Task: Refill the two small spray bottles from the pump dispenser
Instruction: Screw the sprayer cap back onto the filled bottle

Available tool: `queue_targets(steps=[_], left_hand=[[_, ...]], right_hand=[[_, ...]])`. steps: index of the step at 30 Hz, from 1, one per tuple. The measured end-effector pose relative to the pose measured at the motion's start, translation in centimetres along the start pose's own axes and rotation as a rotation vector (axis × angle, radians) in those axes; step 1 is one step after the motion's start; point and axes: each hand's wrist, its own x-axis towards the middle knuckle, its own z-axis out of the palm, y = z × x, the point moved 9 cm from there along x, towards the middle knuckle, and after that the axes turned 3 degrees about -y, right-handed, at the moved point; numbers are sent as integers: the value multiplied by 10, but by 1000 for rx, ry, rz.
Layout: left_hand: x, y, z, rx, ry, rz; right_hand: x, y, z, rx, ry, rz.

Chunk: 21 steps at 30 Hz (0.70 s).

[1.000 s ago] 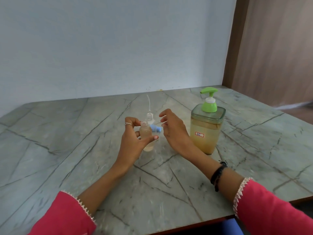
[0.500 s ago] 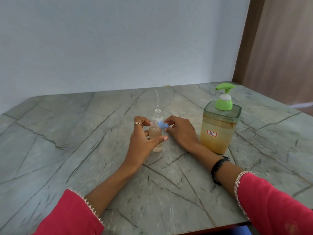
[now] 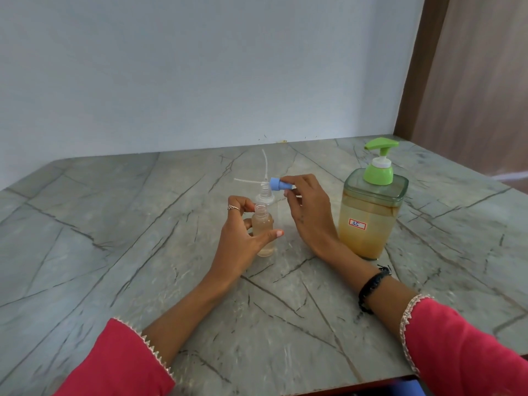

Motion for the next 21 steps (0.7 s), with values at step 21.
queue_targets(steps=[21], left_hand=[[-2,3,-1,-52,10,-26]], right_hand=[[2,-46,-62,350,311,-191]])
